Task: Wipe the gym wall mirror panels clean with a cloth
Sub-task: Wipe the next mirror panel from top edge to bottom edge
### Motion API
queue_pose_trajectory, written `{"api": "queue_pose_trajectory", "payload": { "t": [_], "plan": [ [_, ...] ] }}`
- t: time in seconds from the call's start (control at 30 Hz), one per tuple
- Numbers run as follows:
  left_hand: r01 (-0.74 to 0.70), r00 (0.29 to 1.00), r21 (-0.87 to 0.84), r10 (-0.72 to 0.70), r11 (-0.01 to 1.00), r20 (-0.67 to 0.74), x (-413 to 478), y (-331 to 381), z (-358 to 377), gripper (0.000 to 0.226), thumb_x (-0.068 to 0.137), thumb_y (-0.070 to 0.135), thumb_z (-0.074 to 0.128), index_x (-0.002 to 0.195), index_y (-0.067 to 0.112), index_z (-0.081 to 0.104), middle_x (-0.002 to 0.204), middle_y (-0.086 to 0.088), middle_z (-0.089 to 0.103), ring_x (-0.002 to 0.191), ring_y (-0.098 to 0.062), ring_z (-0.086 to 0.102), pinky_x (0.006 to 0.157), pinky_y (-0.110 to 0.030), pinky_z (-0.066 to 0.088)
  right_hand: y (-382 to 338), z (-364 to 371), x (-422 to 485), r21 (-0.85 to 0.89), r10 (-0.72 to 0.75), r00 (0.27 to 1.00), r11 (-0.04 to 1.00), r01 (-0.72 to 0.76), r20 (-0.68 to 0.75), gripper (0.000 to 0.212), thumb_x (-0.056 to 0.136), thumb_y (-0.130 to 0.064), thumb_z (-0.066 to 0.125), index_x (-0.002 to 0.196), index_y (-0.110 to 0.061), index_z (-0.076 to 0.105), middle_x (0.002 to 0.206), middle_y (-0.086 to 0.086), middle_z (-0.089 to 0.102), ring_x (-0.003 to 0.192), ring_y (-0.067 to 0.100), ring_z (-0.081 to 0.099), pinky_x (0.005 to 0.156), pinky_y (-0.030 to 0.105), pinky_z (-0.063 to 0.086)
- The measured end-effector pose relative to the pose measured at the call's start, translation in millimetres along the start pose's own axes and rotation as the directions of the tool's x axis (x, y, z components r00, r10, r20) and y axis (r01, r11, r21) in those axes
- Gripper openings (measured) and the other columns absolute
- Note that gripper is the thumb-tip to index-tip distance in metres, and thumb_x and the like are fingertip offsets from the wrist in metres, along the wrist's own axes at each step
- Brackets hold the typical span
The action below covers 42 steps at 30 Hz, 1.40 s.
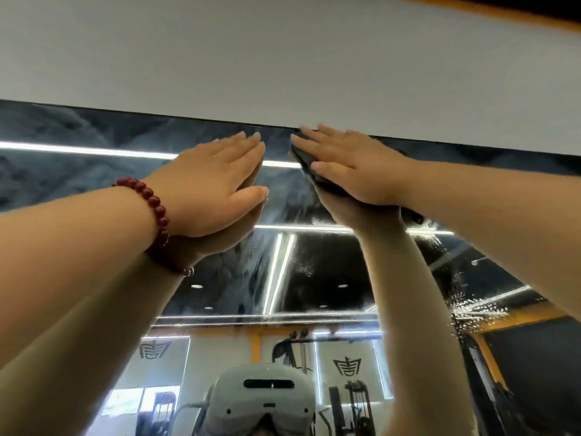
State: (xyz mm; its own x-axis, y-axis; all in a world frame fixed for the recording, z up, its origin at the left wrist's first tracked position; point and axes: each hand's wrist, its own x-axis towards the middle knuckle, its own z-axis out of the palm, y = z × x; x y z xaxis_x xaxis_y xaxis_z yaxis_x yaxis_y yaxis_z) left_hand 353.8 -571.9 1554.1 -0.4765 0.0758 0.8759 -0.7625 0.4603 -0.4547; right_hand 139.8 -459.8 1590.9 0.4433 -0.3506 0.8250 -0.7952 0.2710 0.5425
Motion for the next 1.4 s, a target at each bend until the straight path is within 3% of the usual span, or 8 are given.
{"api": "queue_pose_trajectory", "payload": {
  "t": [0.17,0.4,0.53,0.7,0.93,1.07,1.2,1.4],
  "plan": [
    [0.013,1.0,0.003,-0.013,1.0,0.012,-0.6,3.7,-3.8,0.095,0.075,0.07,0.0,0.158,0.024,-0.004,0.165,0.01,-0.008,0.151,-0.007,-0.005,0.121,-0.03,0.003,-18.1,4.9,-42.4,-0.048,-0.313,0.943,0.946,0.32,0.117,0.055,0.1,-0.049,0.017,0.152,-0.042,-0.001,0.164,-0.018,-0.002,0.149,0.0,-0.01,0.115,0.02,-0.014],
    [0.014,1.0,-0.027,-0.014,1.0,-0.017,6.9,8.3,-3.6,0.086,0.081,0.061,0.006,0.158,0.022,-0.004,0.165,0.01,-0.009,0.15,-0.006,-0.008,0.121,-0.028,-0.002,25.3,-7.9,20.6,0.031,0.185,0.983,0.982,-0.185,-0.003,0.052,0.109,-0.033,0.024,0.158,-0.028,0.009,0.166,-0.009,0.003,0.153,0.014,0.002,0.121,0.036,0.004],
    [-0.006,0.998,-0.067,0.002,0.998,-0.063,5.4,7.0,-1.0,0.081,0.082,0.049,0.008,0.158,0.021,0.002,0.165,0.007,-0.005,0.15,-0.005,-0.005,0.119,-0.024,-0.003,-12.5,3.7,-7.7,-0.031,-0.135,0.991,0.99,0.134,0.0,0.054,0.104,-0.044,0.023,0.155,-0.037,0.006,0.165,-0.013,0.003,0.151,0.009,0.0,0.12,0.032,-0.001],
    [-0.026,0.998,-0.072,0.021,0.997,-0.067,5.6,5.8,-0.9,0.079,0.082,0.04,0.006,0.158,0.02,0.005,0.165,0.006,-0.002,0.15,-0.005,-0.003,0.118,-0.022,-0.002,-23.2,13.0,-70.1,-0.057,-0.497,0.863,0.863,0.502,0.091,0.054,0.104,-0.045,0.023,0.157,-0.035,0.014,0.164,-0.015,0.005,0.152,0.008,-0.003,0.122,0.031,-0.003],
    [-0.035,0.998,-0.035,0.033,0.999,-0.047,5.7,5.5,-0.2,0.094,0.073,0.057,-0.009,0.158,0.019,0.004,0.165,0.006,-0.003,0.15,-0.006,-0.004,0.119,-0.025,-0.001,39.2,-4.7,1.0,0.044,0.144,0.99,0.989,-0.143,-0.007,0.052,0.108,-0.036,0.024,0.158,-0.031,0.008,0.166,-0.012,0.002,0.153,0.012,0.0,0.122,0.036,0.002],
    [-0.023,0.999,-0.01,0.022,1.0,-0.032,6.3,6.8,-2.1,0.086,0.08,0.054,-0.002,0.158,0.019,0.004,0.166,0.004,-0.002,0.151,-0.008,-0.002,0.12,-0.026,-0.001,10.1,5.3,-29.3,-0.043,-0.106,0.994,0.993,0.106,0.0,0.054,0.105,-0.044,0.02,0.157,-0.036,0.008,0.165,-0.014,0.001,0.152,0.009,-0.002,0.12,0.032,-0.001],
    [0.027,1.0,-0.12,-0.028,0.992,-0.001,12.1,20.3,-13.9,0.083,0.08,0.05,0.008,0.158,0.022,0.005,0.165,0.007,0.001,0.15,-0.007,0.0,0.119,-0.026,0.002,-4.7,11.7,-82.2,-0.049,-0.439,0.893,0.894,0.445,0.102,0.053,0.103,-0.05,0.018,0.154,-0.041,0.006,0.163,-0.017,0.0,0.151,0.005,-0.007,0.12,0.027,-0.009],
    [-0.036,0.999,-0.105,0.035,0.994,-0.015,39.0,59.0,-6.0,0.079,0.084,0.048,0.005,0.158,0.021,0.002,0.165,0.006,-0.005,0.15,-0.007,-0.004,0.118,-0.024,-0.003,56.9,-3.1,-42.4,0.064,0.116,0.993,0.991,-0.114,-0.03,0.057,0.107,-0.04,0.028,0.158,-0.032,0.003,0.165,-0.01,-0.006,0.151,0.008,-0.003,0.12,0.031,-0.003]
  ]
}}
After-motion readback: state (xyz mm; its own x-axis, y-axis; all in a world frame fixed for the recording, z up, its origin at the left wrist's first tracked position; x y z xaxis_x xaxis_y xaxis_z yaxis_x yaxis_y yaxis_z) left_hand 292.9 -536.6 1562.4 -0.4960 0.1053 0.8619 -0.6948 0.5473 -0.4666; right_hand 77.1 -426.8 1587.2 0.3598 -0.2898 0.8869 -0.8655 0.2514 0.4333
